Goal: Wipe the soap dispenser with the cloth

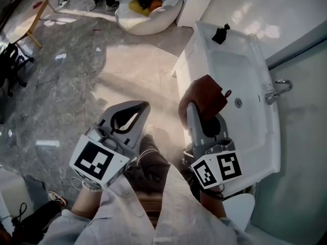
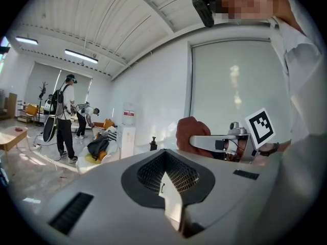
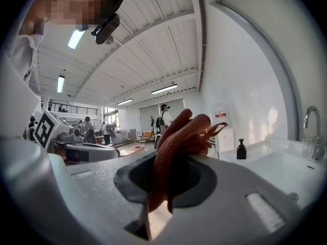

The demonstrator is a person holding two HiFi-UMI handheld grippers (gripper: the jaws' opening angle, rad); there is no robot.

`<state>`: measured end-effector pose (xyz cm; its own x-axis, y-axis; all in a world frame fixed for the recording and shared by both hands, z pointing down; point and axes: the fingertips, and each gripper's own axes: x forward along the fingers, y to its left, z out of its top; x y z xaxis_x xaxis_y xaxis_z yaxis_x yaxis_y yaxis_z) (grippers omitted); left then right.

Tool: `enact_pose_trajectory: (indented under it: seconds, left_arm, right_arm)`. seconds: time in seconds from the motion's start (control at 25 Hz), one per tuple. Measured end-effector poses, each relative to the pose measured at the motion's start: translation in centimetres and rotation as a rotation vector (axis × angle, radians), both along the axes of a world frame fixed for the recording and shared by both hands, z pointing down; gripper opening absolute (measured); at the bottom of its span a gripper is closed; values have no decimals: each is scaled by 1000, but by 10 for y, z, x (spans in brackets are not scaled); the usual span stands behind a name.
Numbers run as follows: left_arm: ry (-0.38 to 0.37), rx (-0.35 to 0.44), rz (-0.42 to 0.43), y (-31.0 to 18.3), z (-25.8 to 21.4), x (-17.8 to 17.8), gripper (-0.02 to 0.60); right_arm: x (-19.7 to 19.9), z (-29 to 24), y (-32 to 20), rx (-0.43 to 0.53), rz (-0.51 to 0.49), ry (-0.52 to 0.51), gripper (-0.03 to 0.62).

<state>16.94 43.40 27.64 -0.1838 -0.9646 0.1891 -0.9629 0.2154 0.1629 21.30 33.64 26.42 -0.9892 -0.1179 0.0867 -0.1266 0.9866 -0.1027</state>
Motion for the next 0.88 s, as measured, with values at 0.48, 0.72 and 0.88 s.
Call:
enact_pose_trajectory:
  seconds: [0.48, 0.72, 0.88]
  left_arm:
    - [18, -14, -32, -89, -4, -102, 5]
    - [-11, -3, -12, -134, -8, -135, 5]
    - [-50, 16, 6, -162, -14, -155, 5]
  right_arm:
    - [-102, -7, -94, -5, -24, 21, 55]
    - [-133, -14, -135, 11, -16, 8, 55]
    - [-146, -20, -164, 15, 8, 1, 55]
